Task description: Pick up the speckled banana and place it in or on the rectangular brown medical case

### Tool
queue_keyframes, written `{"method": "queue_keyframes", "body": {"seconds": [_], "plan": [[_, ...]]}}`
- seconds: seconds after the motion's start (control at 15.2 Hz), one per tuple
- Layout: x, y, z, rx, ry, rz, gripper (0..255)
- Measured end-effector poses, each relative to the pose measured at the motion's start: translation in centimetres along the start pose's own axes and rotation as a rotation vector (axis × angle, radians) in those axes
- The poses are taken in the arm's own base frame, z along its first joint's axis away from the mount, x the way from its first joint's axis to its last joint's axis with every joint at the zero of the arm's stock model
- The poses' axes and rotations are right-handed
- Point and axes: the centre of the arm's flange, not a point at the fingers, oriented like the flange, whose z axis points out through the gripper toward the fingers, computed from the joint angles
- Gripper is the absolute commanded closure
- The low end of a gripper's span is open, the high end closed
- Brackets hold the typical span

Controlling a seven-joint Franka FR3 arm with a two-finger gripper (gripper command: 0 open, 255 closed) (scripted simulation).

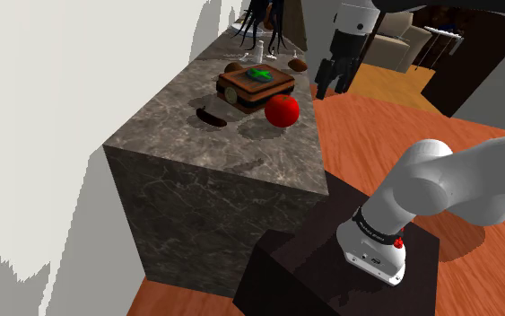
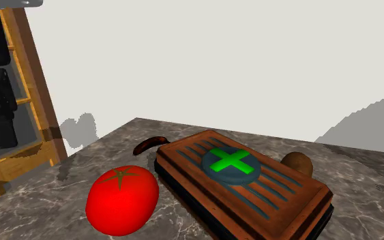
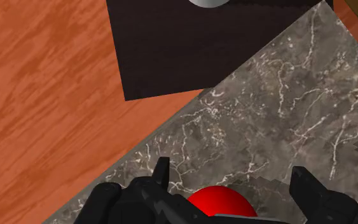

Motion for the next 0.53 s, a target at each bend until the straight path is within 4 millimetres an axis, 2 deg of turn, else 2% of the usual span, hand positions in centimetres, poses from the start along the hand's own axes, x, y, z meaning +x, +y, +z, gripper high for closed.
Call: {"method": "queue_keyframes", "body": {"seconds": [0.13, 0.53], "plan": [[0.4, -0.5, 0.3, 0.0, -0.001, 0.002, 0], [5.6, -5.4, 1.7, -0.002, -0.006, 0.032, 0]]}}
